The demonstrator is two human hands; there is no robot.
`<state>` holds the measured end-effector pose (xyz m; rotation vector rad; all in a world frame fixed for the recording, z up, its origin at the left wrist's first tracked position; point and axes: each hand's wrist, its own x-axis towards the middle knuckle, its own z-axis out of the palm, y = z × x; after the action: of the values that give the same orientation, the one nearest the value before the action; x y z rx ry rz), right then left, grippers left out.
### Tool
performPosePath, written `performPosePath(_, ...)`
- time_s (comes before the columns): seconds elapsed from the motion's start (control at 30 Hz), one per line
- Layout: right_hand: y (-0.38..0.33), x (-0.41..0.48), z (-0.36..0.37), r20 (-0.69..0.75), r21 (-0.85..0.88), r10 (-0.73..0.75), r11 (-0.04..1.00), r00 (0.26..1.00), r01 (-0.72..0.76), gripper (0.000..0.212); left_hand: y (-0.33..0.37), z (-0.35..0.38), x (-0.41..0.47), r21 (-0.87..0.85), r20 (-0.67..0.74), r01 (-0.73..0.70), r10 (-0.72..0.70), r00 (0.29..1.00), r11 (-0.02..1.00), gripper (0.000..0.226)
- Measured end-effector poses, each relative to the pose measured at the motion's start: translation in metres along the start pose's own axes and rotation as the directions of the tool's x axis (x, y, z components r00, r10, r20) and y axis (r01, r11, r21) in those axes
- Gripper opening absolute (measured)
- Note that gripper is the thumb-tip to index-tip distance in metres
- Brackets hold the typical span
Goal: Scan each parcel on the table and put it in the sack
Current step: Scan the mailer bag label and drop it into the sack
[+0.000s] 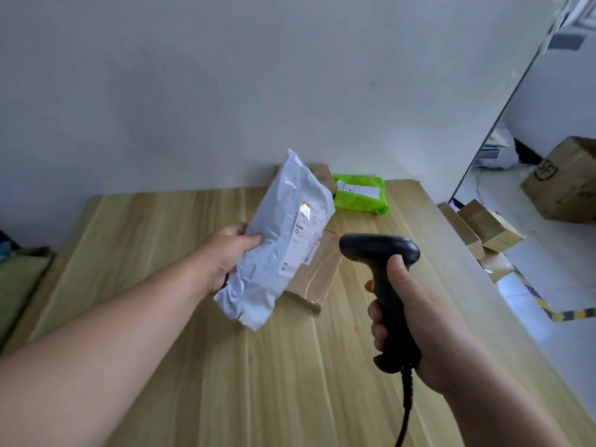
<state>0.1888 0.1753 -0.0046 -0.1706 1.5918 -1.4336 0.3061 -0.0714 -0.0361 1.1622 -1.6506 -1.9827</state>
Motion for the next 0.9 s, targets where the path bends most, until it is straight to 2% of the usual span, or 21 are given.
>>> performPosePath(0.07, 0.002, -0.018, 0.014, 0.023, -0.015, -0.006, 1.000, 1.000, 0.007, 0.086, 0.002, -0.024, -0.027, -0.112, 0.067, 0.110, -0.103, 0.992, 0.988, 0.015)
performPosePath(0.13, 0.009, -0.032, 0.029, 0.048, -0.034, -0.004, 0.999, 0.999, 0.006, 0.083, -0.012, -0.049, -0.049, -0.136, 0.128, 0.248, -0.231, 0.965, 0.959, 0.021)
performPosePath(0.2, 0.018, -0.042, 0.045, 0.065, -0.066, 0.028, 0.998, 0.998, -0.024, 0.078, -0.037, -0.072, -0.066, -0.093, 0.130, 0.405, -0.392, 0.911, 0.910, 0.027)
performPosePath(0.27, 0.030, -0.049, 0.062, 0.057, -0.103, 0.081, 0.992, 0.995, -0.075, 0.079, -0.066, -0.092, -0.077, -0.007, 0.067, 0.522, -0.520, 0.851, 0.853, 0.030)
performPosePath(0.4, 0.056, -0.051, 0.093, 0.030, -0.148, 0.176, 0.974, 0.984, -0.170, 0.081, -0.113, -0.116, -0.085, 0.137, 0.021, 0.660, -0.668, 0.744, 0.739, 0.049)
performPosePath(0.43, 0.062, -0.050, 0.098, 0.022, -0.151, 0.196, 0.970, 0.980, -0.190, 0.077, -0.121, -0.118, -0.083, 0.162, 0.000, 0.659, -0.668, 0.744, 0.734, 0.055)
performPosePath(0.57, 0.075, -0.040, 0.114, -0.049, -0.153, 0.271, 0.949, 0.961, -0.275, 0.062, -0.139, -0.111, -0.073, 0.177, -0.130, 0.557, -0.542, 0.830, 0.811, 0.062)
performPosePath(0.73, 0.077, -0.021, 0.123, -0.084, -0.152, 0.329, 0.929, 0.941, -0.338, 0.074, -0.150, -0.101, -0.055, 0.187, -0.296, 0.529, -0.466, 0.834, 0.828, 0.076)
performPosePath(0.9, 0.078, -0.005, 0.129, -0.122, -0.190, 0.295, 0.930, 0.948, -0.314, 0.075, -0.164, -0.105, -0.042, 0.186, -0.319, 0.512, -0.441, 0.839, 0.839, 0.044)
